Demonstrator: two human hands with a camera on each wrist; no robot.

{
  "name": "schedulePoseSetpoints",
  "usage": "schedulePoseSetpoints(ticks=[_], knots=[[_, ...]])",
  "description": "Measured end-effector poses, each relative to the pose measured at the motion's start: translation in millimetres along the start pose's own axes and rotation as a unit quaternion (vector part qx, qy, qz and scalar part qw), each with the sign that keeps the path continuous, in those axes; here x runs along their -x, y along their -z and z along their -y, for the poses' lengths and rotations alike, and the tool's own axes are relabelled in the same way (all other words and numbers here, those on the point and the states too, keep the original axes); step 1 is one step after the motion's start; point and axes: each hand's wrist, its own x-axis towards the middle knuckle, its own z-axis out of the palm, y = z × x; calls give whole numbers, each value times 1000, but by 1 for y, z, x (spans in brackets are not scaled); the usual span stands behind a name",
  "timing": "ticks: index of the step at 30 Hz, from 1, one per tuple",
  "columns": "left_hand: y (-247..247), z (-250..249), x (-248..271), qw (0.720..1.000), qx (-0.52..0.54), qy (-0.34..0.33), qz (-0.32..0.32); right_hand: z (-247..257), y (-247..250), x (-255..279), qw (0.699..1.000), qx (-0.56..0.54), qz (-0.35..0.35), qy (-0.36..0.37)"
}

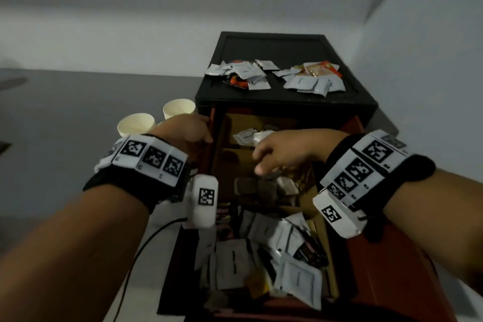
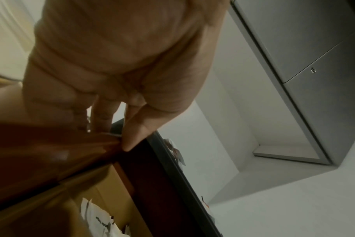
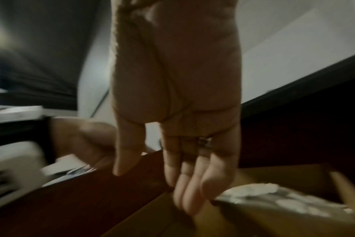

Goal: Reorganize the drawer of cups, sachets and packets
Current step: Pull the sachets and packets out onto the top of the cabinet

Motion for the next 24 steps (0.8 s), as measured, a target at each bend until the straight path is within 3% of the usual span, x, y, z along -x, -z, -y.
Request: schedulePoseSetpoints(ticks=[2, 4, 9, 14, 16, 24], knots=[[1, 0, 1, 1000, -2, 18, 8, 22, -19, 11, 994, 60, 63, 66], [1, -3, 7, 999, -23, 25, 16, 33, -42, 15, 982, 123, 83, 114], [6, -1, 4, 998, -31, 45, 42, 43, -89, -4, 958, 247, 106, 100], [3, -5, 10, 996, -62, 48, 44, 46, -98, 1, 959, 254, 68, 104], [1, -8, 12, 995, -80, 45, 38, 49, -102, 1, 971, 210, 58, 103], [3, -5, 5, 996, -68, 46, 39, 59, -118, -4, 967, 159, 21, 196]])
